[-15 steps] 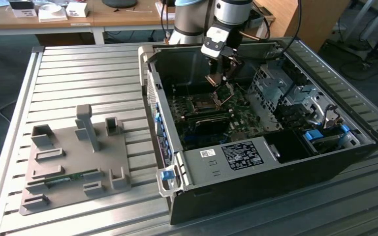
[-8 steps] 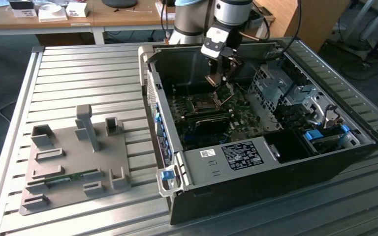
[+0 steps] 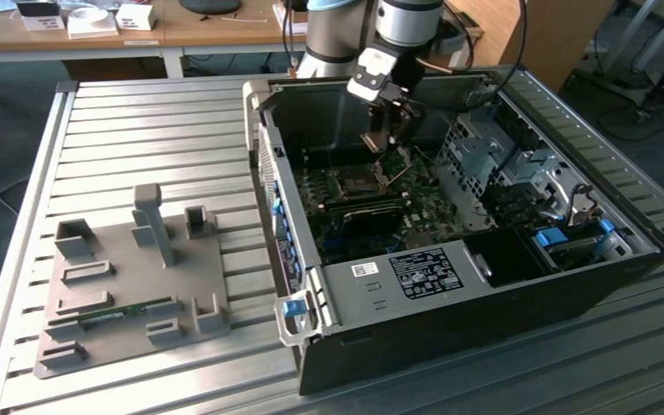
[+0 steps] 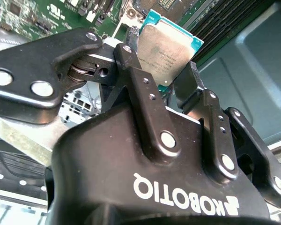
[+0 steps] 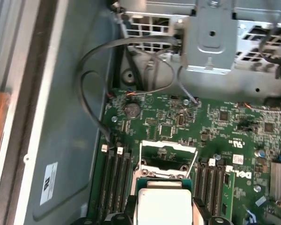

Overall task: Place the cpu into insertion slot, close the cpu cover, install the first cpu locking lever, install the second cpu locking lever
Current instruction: 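Place the cpu into insertion slot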

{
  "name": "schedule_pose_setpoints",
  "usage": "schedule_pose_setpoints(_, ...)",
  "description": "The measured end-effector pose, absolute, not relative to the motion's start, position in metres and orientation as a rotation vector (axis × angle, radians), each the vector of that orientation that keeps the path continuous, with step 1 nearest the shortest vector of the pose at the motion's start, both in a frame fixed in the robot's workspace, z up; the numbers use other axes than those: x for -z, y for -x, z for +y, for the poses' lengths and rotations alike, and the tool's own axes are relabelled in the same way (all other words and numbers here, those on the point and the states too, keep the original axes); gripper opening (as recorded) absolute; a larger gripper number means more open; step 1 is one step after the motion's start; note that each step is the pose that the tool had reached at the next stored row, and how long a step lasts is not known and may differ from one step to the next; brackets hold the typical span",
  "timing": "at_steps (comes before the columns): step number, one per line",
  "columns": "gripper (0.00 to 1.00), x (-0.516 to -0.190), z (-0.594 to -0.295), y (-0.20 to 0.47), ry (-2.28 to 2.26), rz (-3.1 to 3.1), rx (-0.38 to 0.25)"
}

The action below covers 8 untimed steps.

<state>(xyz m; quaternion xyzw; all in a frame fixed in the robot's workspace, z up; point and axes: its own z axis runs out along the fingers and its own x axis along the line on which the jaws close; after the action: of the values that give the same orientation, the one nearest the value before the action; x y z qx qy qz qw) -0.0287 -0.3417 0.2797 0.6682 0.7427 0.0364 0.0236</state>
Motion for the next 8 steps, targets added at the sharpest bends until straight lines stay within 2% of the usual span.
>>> schedule_pose_setpoints(8, 0.54, -0.2792, -0.3417, 0.0287, -2.138, 2.232, -0.110)
